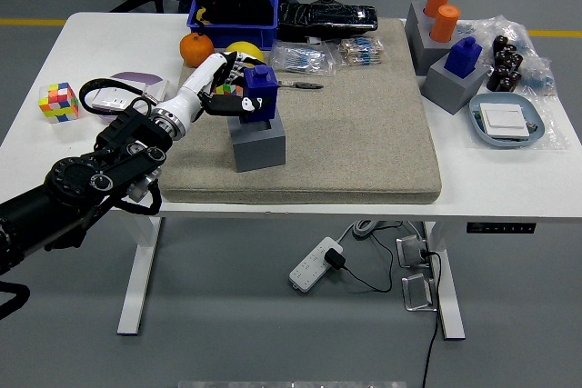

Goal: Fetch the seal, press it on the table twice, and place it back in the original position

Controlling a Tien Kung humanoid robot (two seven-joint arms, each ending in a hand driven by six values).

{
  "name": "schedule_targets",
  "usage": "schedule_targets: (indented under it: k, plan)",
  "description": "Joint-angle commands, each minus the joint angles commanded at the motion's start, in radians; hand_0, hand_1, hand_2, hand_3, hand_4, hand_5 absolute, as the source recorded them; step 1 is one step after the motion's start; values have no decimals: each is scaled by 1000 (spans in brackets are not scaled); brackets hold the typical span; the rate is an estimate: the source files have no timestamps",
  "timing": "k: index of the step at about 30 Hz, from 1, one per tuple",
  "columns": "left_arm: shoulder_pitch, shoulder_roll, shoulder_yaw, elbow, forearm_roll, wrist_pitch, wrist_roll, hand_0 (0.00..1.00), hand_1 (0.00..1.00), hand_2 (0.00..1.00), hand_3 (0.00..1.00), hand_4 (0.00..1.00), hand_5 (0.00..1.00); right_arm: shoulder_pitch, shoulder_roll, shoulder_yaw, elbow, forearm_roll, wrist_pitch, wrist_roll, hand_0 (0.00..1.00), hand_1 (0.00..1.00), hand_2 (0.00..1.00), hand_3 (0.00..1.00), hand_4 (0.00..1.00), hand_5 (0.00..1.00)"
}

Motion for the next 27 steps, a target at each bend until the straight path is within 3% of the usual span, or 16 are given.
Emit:
schedule_targets:
  k: [7,8,12,18,23,27]
  plan:
    - [34,113,-115,-123,47,2,-9,656,488,470,619,661,2,-1,0,5,2,-2,-1,1,839,775,746,720,754,517]
    - [45,136,-132,-129,51,4,-11,656,489,469,619,662,2,-2,1,7,1,-2,-1,0,838,775,746,720,754,518]
    - [74,171,-154,-99,45,8,-17,656,489,469,619,662,2,-6,3,11,0,-4,-1,0,838,775,746,720,754,518]
    - [119,178,-140,-26,19,10,-27,656,487,469,616,664,2,-5,5,8,2,-2,-1,1,839,776,746,720,753,517]
    - [164,151,-102,61,-36,14,-45,661,492,469,616,666,2,-4,6,2,5,1,-2,1,838,776,746,721,753,517]
    - [186,129,-80,98,-54,14,-48,662,491,469,616,667,2,-3,6,0,4,1,-1,0,837,776,747,721,753,517]
